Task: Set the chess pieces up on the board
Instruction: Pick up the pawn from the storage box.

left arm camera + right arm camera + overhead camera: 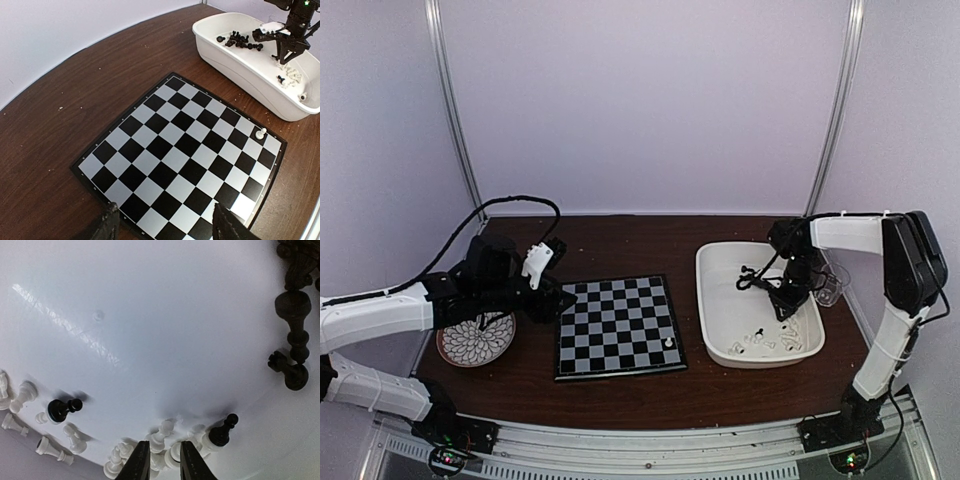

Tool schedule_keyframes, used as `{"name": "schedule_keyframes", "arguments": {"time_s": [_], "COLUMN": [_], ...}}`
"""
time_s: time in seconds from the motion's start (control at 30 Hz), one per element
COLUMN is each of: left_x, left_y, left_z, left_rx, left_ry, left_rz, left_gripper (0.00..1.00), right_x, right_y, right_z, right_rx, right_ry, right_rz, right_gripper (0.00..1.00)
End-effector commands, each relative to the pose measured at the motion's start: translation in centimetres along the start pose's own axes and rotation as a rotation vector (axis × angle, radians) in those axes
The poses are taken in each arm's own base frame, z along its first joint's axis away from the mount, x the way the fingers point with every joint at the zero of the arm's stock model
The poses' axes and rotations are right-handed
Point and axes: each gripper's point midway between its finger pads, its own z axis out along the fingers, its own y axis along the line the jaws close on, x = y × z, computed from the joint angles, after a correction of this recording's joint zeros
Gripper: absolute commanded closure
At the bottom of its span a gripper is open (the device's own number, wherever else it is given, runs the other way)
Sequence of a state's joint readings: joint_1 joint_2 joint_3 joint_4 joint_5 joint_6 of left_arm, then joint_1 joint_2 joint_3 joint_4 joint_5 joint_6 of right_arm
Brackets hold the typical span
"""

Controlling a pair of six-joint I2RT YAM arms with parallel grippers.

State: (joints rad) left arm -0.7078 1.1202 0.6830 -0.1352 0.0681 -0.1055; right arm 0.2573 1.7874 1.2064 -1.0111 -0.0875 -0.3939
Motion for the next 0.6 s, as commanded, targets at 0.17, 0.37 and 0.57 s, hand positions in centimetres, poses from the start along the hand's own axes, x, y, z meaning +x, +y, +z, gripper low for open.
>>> {"name": "schedule_keyframes", "arguments": {"time_s": [0.17,0.37,0.57], "left_x": [-2.2,-2.2,-3.2], "left_y": [0.1,-0.1,-0.8], "left_z": [-0.3,0.0,0.1], "left_rx": [-0.003,0.006,0.053], "left_ry": [-0.061,-0.057,-0.075], "left_rz": [0.01,0.002,-0.051], "left_gripper": [0.36,0.36,0.38], "right_x": [1.5,1.8,2.3], "right_y": [1.5,1.7,1.9], "right_z": [1.6,2.7,3.3], "right_rx": [-0.064,-0.08,-0.088], "right_ry": [0.085,0.126,0.145], "right_rz": [0.004,0.004,0.003], "right_gripper": [0.75,0.76,0.83]}}
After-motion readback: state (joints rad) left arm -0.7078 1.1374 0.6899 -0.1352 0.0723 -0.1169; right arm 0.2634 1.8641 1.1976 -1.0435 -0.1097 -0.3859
